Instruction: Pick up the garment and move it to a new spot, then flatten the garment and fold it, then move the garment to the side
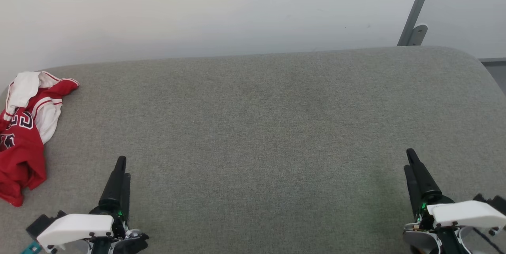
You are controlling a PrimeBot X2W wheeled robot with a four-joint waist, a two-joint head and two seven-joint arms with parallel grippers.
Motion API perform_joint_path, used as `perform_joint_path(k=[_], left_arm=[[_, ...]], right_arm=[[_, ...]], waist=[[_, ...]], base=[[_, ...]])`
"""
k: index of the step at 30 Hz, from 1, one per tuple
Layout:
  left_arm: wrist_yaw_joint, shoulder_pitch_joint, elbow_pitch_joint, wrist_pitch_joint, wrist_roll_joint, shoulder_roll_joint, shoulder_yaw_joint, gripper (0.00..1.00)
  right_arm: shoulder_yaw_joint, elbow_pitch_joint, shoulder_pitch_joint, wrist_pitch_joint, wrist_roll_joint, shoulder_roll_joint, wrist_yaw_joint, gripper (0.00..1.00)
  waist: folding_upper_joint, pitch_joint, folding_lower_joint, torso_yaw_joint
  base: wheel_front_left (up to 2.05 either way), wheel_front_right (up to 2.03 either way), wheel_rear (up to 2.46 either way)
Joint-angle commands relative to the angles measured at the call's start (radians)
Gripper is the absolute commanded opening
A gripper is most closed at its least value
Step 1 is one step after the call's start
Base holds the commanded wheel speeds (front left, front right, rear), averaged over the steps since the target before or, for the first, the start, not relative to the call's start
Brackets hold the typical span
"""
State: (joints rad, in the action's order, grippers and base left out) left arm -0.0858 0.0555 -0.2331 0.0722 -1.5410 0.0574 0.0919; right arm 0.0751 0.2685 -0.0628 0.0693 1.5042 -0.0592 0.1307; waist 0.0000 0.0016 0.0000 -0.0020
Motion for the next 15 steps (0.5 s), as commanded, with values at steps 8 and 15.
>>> perform_joint_path(k=[8, 15], left_arm=[[0.051, 0.009, 0.039, -0.053, 0.175, 0.075, -0.044, 1.00], [0.077, 0.007, 0.039, -0.088, 0.326, 0.119, -0.084, 1.00]], right_arm=[[-0.017, -0.014, -0.046, -0.009, -0.237, -0.034, 0.000, 1.00], [-0.039, -0.022, -0.049, -0.017, -0.396, -0.052, 0.000, 1.00]], waist=[[0.0000, -0.002, 0.0000, -0.001], [0.0000, -0.004, 0.0000, -0.001]], base=[[0.00, 0.00, 0.00], [0.00, 0.00, 0.00]])
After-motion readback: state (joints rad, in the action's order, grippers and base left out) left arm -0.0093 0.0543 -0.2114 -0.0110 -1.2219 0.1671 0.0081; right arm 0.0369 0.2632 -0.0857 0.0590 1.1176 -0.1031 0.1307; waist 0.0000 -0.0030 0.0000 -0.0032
